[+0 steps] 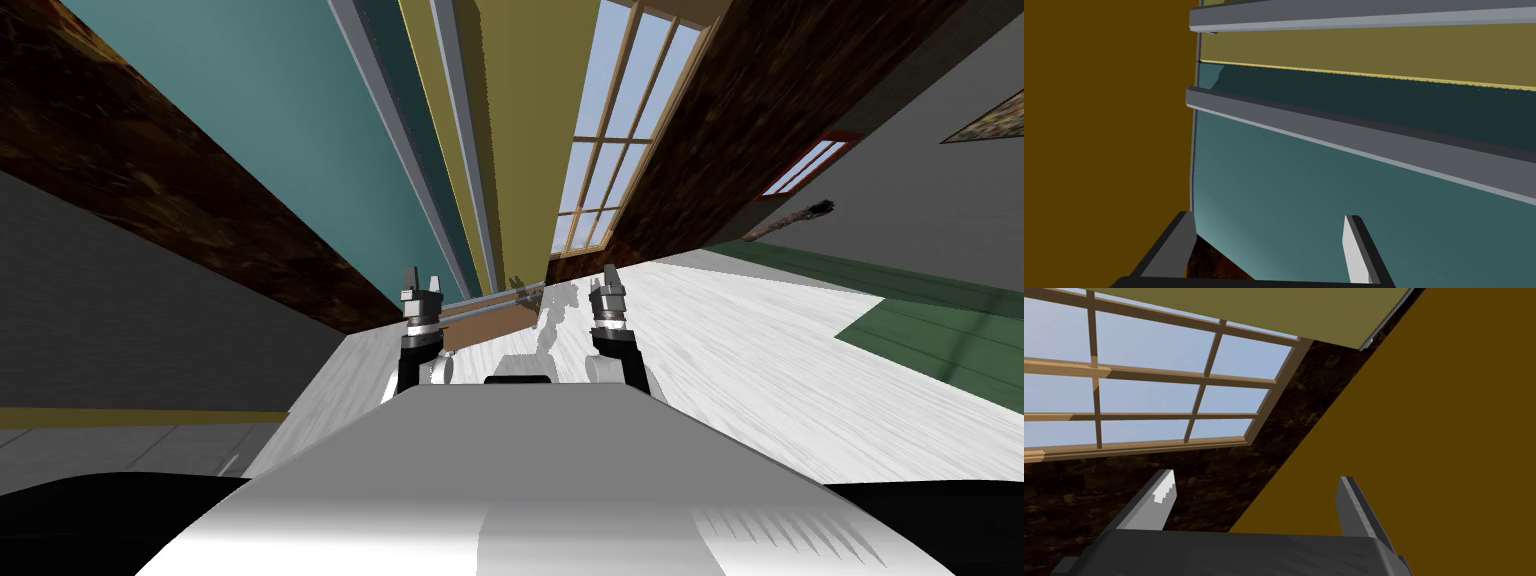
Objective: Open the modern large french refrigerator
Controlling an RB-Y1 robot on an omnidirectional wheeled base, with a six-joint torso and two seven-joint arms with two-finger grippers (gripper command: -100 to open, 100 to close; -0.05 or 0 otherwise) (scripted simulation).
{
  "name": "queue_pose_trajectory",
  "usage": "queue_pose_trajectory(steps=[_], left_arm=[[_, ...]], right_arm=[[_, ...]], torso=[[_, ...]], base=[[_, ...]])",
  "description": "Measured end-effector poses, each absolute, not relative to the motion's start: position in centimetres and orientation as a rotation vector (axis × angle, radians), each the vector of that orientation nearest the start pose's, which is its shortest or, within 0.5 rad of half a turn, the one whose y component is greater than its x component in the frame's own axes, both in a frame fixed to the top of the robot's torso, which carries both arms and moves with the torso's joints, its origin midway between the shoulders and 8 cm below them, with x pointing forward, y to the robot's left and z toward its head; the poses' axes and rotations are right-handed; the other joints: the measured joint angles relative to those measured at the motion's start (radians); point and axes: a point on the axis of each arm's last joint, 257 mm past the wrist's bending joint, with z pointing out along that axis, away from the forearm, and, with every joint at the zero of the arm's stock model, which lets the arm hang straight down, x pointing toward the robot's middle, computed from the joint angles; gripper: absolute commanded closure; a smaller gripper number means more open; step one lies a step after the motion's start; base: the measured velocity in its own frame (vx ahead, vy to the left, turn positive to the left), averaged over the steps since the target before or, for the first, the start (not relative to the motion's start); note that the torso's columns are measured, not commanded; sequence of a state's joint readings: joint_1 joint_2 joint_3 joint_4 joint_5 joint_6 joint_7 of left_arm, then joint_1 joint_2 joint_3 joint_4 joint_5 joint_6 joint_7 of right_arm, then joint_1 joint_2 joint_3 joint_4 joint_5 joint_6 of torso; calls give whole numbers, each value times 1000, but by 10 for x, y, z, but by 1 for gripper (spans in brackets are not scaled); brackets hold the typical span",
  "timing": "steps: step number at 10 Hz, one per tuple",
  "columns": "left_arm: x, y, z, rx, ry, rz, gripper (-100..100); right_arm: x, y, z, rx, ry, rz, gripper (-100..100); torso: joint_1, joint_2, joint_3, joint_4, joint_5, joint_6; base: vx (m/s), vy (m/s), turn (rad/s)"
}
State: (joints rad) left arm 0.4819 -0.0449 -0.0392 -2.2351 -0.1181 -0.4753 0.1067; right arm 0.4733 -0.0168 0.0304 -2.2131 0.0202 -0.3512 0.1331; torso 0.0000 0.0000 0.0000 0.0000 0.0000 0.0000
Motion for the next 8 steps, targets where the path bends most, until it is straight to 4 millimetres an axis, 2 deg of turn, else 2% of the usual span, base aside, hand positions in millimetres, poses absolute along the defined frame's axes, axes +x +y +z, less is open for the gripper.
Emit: queue_pose_trajectory(steps=[2,8], left_arm=[[362,257,5,-706,655,-1361,0],[362,257,5,-706,655,-1361,0]], right_arm=[[383,-269,-28,727,812,1160,0],[383,-269,-28,727,811,1160,0]], torso=[[0,104,-209,105,0,0],[0,544,-1087,544,0,0]], base=[[0,0,0],[0,0,0]])
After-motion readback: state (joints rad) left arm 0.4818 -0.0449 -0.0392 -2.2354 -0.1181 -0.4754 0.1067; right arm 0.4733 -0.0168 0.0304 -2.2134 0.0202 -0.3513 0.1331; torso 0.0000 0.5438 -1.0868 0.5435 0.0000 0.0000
